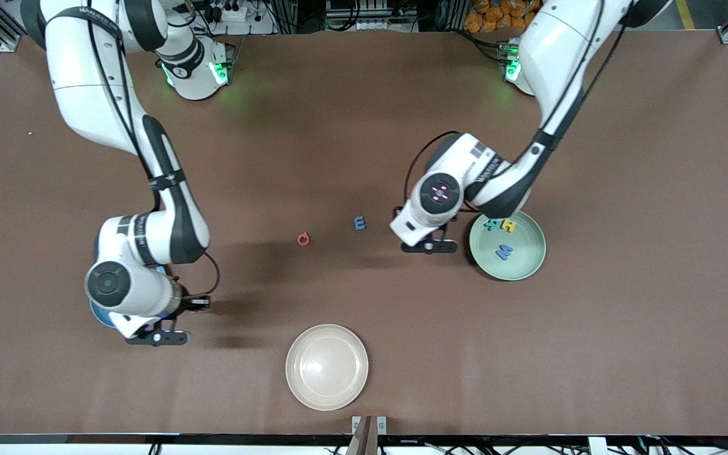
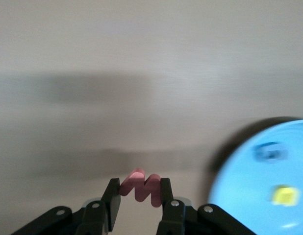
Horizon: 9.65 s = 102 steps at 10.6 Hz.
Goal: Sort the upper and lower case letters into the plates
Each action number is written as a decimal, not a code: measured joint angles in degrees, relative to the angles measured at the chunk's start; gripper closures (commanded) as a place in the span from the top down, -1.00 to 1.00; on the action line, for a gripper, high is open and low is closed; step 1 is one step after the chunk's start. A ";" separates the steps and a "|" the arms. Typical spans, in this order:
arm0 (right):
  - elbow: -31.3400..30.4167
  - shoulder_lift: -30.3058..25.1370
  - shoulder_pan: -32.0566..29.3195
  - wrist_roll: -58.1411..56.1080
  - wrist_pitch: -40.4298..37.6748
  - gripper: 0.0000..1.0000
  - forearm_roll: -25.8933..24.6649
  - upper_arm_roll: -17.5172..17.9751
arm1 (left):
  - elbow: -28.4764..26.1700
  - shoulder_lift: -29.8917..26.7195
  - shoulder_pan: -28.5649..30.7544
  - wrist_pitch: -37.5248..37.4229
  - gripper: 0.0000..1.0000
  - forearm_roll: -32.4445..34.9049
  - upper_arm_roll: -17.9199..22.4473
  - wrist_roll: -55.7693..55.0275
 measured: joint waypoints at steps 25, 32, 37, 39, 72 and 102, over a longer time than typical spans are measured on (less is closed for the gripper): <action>-2.11 -0.77 -4.40 -20.60 -0.57 1.00 0.02 -5.38 | 19.87 24.86 -29.22 44.29 0.58 17.68 17.95 5.58; -2.11 -0.77 -4.40 -20.60 -0.57 1.00 0.02 -5.38 | 20.48 25.16 -29.75 45.15 0.16 17.69 18.37 4.04; -2.11 -0.77 -4.40 -20.60 -0.58 1.00 0.02 -5.38 | 20.50 25.14 -29.80 45.12 0.15 17.62 18.45 2.94; -2.11 -0.77 -4.40 -20.60 -0.58 1.00 0.02 -5.38 | 20.51 25.14 -29.94 45.12 0.11 17.62 18.45 2.92; -3.14 1.26 39.22 29.27 8.76 1.00 12.66 -3.90 | -6.54 7.97 45.81 -15.83 -0.42 22.33 -30.58 41.96; -11.32 -3.76 43.13 18.35 5.03 -1.00 12.66 -22.46 | 9.97 -3.24 54.75 -19.57 1.00 28.00 -34.21 24.69</action>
